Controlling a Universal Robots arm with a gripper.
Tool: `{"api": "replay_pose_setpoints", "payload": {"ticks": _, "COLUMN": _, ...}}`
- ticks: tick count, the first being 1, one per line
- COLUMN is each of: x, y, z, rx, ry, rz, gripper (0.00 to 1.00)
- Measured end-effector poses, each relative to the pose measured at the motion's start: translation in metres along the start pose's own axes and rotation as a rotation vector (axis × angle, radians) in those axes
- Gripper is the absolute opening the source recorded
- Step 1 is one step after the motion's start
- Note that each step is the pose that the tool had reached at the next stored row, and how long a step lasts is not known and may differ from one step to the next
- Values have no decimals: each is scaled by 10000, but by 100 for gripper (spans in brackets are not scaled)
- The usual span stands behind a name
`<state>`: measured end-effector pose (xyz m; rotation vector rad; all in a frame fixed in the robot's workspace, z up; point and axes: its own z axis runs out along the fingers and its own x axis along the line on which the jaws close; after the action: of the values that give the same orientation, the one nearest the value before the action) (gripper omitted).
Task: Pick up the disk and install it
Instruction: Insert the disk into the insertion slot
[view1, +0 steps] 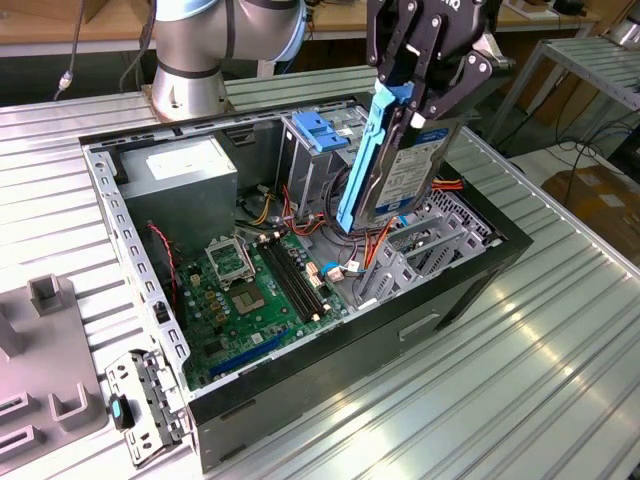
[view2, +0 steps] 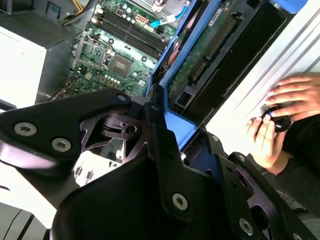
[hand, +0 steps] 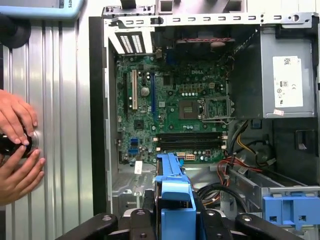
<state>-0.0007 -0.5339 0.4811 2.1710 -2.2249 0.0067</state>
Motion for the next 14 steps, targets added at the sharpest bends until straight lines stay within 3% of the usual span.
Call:
{"api": "replay_pose_setpoints", "payload": {"ticks": 2, "x": 12, "y": -49, "z": 8, "rx": 0, "ry": -1, "rz": 1, "gripper": 37}}
{"api": "replay_pose_setpoints", "payload": {"ticks": 6, "x": 13, "y": -209, "z": 23, "rx": 0, "ry": 2, "rz": 0, "gripper": 37}}
{"api": "replay_pose_setpoints", "payload": {"ticks": 10, "x": 81, "y": -244, "z": 86, "rx": 28, "ry": 3, "rz": 1, "gripper": 37}}
{"api": "replay_pose_setpoints", "payload": {"ticks": 14, "x": 80, "y": -421, "z": 105, "rx": 29, "ry": 12, "rz": 1, "gripper": 37}}
